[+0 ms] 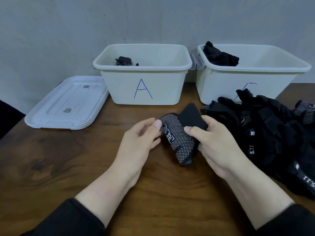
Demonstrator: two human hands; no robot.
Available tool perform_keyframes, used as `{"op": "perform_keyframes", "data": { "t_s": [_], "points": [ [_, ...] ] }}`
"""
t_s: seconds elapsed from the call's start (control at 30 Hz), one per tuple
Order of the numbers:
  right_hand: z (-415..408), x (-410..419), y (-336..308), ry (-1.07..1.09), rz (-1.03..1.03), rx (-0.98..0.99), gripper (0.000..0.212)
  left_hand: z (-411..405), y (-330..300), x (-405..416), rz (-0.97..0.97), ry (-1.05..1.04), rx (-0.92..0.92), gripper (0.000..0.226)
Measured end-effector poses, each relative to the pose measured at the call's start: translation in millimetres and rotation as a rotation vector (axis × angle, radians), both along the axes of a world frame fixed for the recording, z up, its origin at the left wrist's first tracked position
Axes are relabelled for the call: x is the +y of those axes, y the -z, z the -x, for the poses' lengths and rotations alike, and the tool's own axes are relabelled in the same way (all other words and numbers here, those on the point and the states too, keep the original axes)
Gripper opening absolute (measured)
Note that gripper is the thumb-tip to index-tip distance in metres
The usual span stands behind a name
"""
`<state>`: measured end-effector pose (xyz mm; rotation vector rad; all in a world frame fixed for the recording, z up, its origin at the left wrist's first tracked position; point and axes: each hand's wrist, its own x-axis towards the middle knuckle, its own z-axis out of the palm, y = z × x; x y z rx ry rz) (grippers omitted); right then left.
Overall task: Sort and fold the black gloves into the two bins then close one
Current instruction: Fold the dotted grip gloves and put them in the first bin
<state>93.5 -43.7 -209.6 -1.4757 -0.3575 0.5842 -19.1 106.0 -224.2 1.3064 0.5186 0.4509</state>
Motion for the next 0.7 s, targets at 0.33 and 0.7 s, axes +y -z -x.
{"op": "perform_keyframes", "data": {
  "t_s": [0.33, 0.7],
  "points": [
    [17.1, 9.0, -4.3, -0.106, -0.181, 0.237, 0.039, 3.0, -2.7, 7.2, 0.217, 0.183, -0.066, 0.026],
    [18.2, 11.1, -17.4, -0.152, -0.127, 0.267, 0.03, 3.2, -8.7, 20.3, 0.014, 0.12, -0.108, 0.018]
  ]
}}
